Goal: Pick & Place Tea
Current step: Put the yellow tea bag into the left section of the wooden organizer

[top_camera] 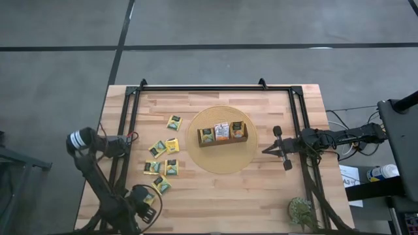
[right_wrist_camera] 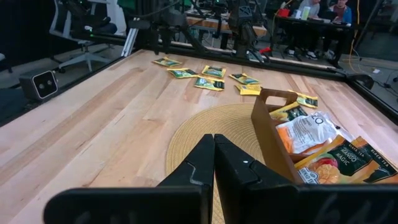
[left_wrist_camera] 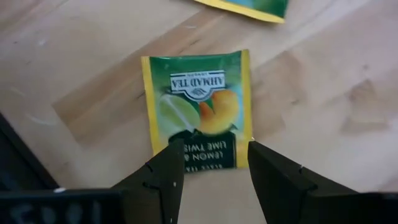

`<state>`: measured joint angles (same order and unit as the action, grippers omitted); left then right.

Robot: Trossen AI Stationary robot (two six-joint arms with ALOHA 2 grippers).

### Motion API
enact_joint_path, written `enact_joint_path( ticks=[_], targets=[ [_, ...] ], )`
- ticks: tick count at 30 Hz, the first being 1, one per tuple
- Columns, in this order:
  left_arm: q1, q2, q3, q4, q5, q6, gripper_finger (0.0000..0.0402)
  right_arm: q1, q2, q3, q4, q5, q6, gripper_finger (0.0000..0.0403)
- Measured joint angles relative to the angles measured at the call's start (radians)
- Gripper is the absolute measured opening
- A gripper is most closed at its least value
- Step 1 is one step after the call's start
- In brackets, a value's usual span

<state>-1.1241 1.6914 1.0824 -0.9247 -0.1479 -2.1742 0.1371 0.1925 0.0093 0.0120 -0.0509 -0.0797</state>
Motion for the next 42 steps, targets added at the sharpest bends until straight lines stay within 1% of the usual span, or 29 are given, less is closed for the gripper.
enact_joint_path(
  ticks=[2, 9, 15, 20, 24, 31, 33, 38, 42],
  targets=[
    [0.0, 0.015, -0.006, 0.004, 0.006, 0.0, 0.017, 0.0, 0.0, 0.0, 0.0, 0.0, -0.002, 0.0009],
    [0.001, 0.07, -0.033, 0.028, 0.078, -0.004, 0.017, 0.0, 0.0, 0.0, 0.0, 0.0, 0.0, 0.0009],
    [0.003, 0.098, -0.066, 0.091, 0.091, -0.003, 0.017, 0.0, 0.0, 0.0, 0.0, 0.0, -0.002, 0.0008],
    [0.003, 0.096, -0.069, 0.097, 0.095, 0.012, 0.0163, 0.0, 0.0, 0.0, 0.0, 0.001, -0.001, 0.0009],
    [0.004, 0.095, -0.069, 0.099, 0.1, 0.017, 0.0128, 0.0, 0.0, 0.0, 0.0, 0.001, -0.001, 0.0009],
    [0.003, 0.094, -0.07, 0.101, 0.108, 0.039, 0.003, 0.0, 0.0, 0.0, 0.0, 0.0, -0.002, 0.0009],
    [0.004, 0.088, -0.07, 0.103, 0.112, 0.057, 0.001, 0.0, 0.0, 0.0, 0.0, 0.001, 0.0, 0.0008],
    [0.004, 0.052, -0.055, 0.084, 0.115, 0.082, 0.0002, 0.0, 0.0, 0.0, 0.0, 0.0, -0.001, 0.0009],
    [0.004, 0.046, -0.016, 0.004, 0.129, 0.112, 0.0001, 0.0, 0.0, 0.0, 0.0, 0.001, 0.0, 0.0008]
  ],
)
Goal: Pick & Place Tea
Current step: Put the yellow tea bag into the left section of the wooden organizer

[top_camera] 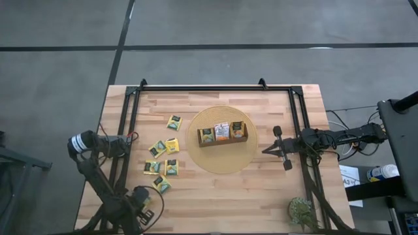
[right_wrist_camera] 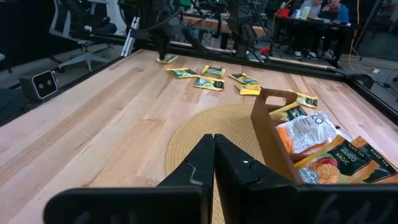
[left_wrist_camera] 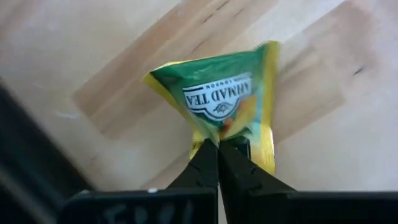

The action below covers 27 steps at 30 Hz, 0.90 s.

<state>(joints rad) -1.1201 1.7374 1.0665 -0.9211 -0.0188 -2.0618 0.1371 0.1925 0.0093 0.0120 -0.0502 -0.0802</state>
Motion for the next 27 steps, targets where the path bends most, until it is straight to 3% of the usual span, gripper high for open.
enact_joint_path(
  ticks=[13, 19, 27],
  targets=[
    [0.078, -0.007, 0.192, -0.371, 0.011, 0.205, 0.0, 0.0, 0.0, 0.0, 0.0, 0.0, -0.001, 0.0009],
    [0.194, -0.009, 0.257, -0.519, 0.009, 0.397, 0.0, 0.0, 0.0, 0.0, 0.0, 0.0, 0.001, 0.0008],
    [0.411, -0.009, 0.275, -0.59, -0.044, 0.729, 0.0, 0.0, 0.0, 0.0, 0.0, 0.0, 0.0, 0.0008]
  ],
)
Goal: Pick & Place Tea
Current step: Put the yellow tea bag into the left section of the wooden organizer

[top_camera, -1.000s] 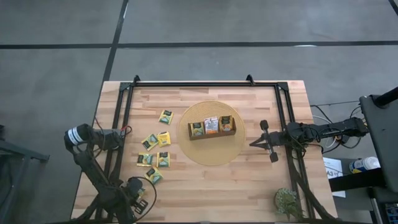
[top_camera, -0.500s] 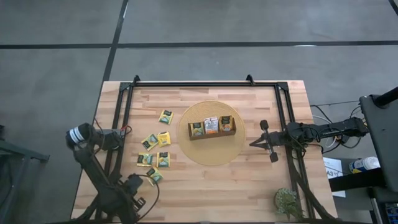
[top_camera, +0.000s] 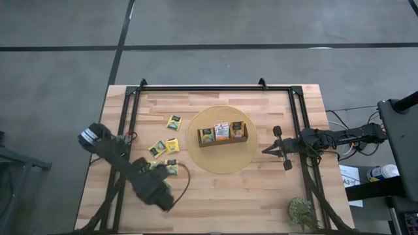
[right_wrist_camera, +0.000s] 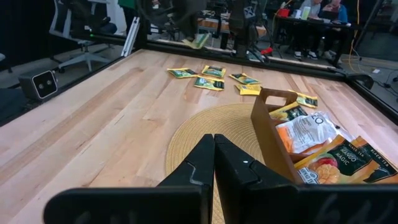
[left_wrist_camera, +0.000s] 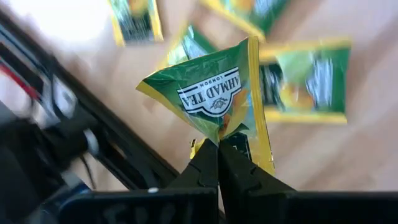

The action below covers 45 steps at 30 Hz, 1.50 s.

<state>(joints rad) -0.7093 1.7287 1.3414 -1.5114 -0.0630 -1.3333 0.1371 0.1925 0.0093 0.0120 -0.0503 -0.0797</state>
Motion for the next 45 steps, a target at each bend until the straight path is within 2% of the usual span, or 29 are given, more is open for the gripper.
enact_joint_path(
  ticks=[11, 21, 26, 37, 45],
  targets=[
    [0.246, -0.001, 0.071, -0.007, -0.2, 0.373, 0.0, 0.0, 0.0, 0.0, 0.0, 0.0, -0.001, 0.0009],
    [0.382, 0.066, 0.183, -0.009, -0.296, 0.693, 0.0, 0.0, 0.0, 0.0, 0.0, 0.0, 0.0, 0.0009],
    [0.431, 0.133, 0.263, -0.036, -0.354, 0.851, 0.0, 0.0, 0.0, 0.0, 0.0, 0.0, -0.001, 0.0009],
    [0.488, 0.337, 0.476, -0.061, -0.553, 1.251, 0.0, 0.0, 0.0, 0.0, 0.0, 0.0, 0.0, 0.0009],
    [0.485, 0.463, 0.602, -0.06, -0.761, 1.655, 0.0, 0.0, 0.001, 0.0, 0.0, 0.0, -0.001, 0.0009]
  ],
)
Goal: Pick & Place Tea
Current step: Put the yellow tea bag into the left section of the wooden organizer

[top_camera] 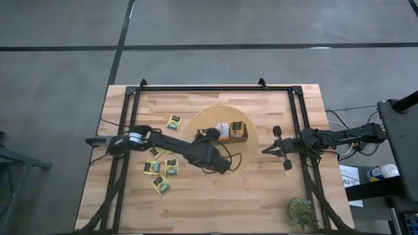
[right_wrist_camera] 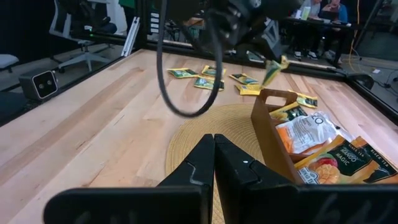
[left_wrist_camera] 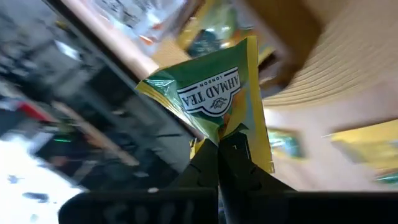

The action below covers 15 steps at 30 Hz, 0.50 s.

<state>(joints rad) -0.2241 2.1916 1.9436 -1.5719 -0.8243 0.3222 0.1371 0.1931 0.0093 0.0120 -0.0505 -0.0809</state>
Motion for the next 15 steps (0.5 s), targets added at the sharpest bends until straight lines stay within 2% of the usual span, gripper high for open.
enact_joint_path(
  ticks=[8, 15],
  targets=[
    [0.0, 0.034, -0.004, 0.0, -0.282, 0.282, 0.0, 0.0, 0.0, 0.0, 0.0, 0.0, 0.0, 0.0009],
    [0.006, 0.051, -0.014, 0.0, -0.278, 0.352, 0.0, 0.0, -0.001, 0.0, 0.0, 0.0, 0.001, 0.0008]
  ],
)
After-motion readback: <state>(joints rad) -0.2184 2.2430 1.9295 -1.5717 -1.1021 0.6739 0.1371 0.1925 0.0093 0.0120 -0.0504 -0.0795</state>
